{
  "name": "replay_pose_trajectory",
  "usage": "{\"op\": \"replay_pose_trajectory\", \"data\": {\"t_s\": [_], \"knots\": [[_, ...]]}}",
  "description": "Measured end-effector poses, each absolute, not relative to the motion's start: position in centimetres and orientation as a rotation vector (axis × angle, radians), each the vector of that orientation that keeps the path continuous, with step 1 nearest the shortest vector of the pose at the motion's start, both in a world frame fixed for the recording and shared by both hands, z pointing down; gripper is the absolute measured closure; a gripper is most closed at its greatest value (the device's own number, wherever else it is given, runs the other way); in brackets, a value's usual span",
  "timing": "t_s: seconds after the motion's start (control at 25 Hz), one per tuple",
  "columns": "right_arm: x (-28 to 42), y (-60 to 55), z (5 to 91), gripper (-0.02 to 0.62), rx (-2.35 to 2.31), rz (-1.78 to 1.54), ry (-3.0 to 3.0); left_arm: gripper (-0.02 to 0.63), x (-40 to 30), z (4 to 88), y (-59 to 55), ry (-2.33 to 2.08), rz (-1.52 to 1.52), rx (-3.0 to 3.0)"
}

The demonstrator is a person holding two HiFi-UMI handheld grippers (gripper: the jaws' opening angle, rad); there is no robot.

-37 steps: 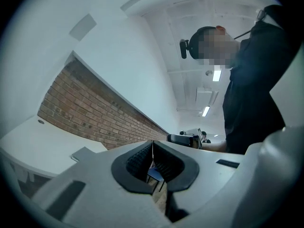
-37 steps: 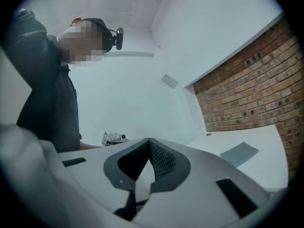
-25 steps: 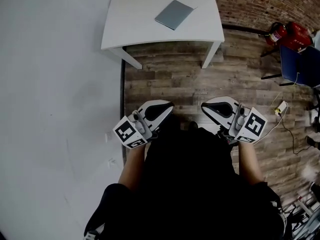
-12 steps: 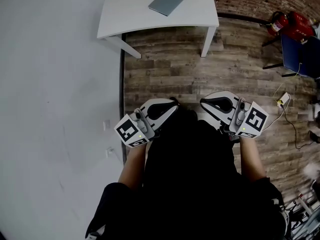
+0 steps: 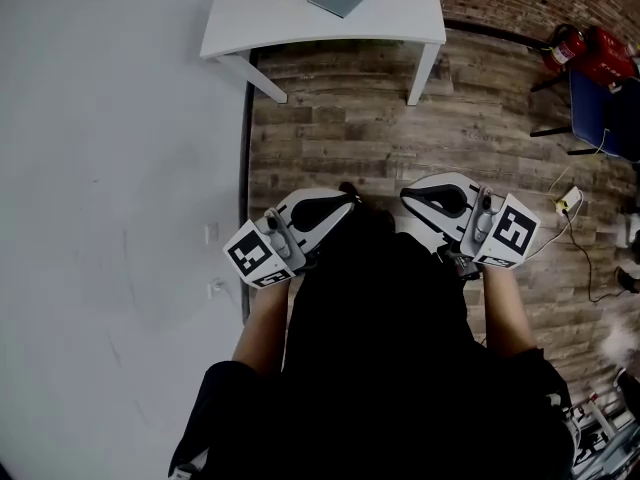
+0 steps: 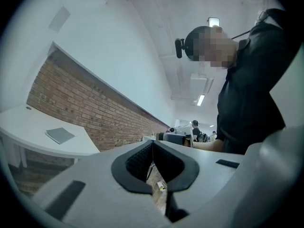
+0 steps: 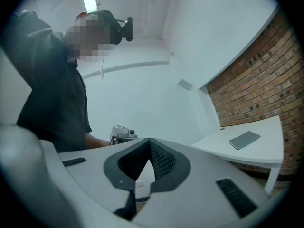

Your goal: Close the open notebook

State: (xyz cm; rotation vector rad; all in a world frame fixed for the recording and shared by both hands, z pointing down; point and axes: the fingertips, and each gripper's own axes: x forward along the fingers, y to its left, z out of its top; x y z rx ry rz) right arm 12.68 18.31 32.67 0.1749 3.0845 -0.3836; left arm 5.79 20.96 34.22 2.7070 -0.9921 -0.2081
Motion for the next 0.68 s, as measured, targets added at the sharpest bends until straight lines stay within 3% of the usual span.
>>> {"op": "replay_pose_trajectory", "data": {"t_s": [0.68], "knots": [[13.0,19.3,32.8,0.589,0.18,-0.361,3.097,0.589,6.6,34.8,22.1,-0.966,-0.188,2.705]]}}
